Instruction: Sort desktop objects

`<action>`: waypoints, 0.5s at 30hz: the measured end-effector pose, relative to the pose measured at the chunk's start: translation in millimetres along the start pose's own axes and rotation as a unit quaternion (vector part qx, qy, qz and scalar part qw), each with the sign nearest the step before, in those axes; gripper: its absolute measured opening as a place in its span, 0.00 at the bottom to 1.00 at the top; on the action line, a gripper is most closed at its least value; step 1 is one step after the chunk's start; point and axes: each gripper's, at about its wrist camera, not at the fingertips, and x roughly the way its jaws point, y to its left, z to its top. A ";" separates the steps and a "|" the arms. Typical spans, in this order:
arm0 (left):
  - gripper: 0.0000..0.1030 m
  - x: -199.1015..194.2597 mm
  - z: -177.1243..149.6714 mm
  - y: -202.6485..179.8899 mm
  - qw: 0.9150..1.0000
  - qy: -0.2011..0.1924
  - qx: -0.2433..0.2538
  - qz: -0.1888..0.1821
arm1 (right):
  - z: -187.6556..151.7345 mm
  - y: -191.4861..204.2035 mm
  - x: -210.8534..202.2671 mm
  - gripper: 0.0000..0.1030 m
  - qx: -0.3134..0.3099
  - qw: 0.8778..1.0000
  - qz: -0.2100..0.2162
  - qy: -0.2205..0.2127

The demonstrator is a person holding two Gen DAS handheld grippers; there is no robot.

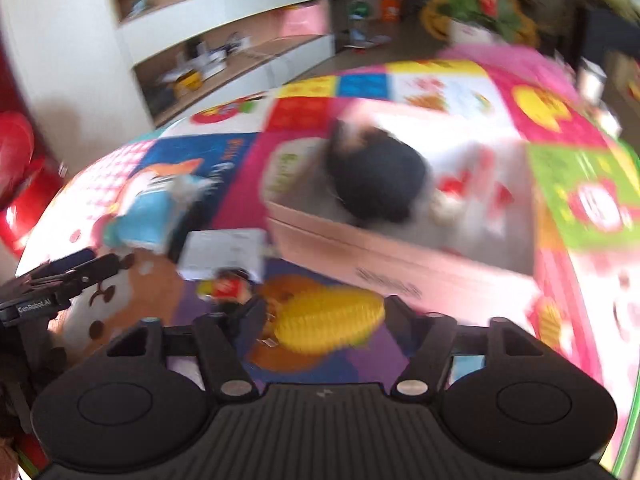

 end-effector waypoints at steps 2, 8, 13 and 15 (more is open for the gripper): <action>1.00 -1.2 -0.7 -9.5 1.000 0.012 0.012 -0.002 | -8.7 -20.5 -10.9 0.69 0.033 0.999 -0.014 -0.040; 1.00 1.3 1.2 -63.5 0.993 0.029 0.104 -0.051 | -25.1 -83.9 -22.0 0.69 0.180 0.973 -0.074 -0.121; 1.00 33.1 9.8 -114.8 0.969 0.066 0.218 -0.092 | -24.5 -97.3 -2.6 0.69 0.221 0.966 -0.033 -0.131; 1.00 52.8 14.4 -124.0 0.963 0.077 0.235 -0.105 | -19.2 -92.6 5.0 0.73 0.222 0.964 -0.042 -0.138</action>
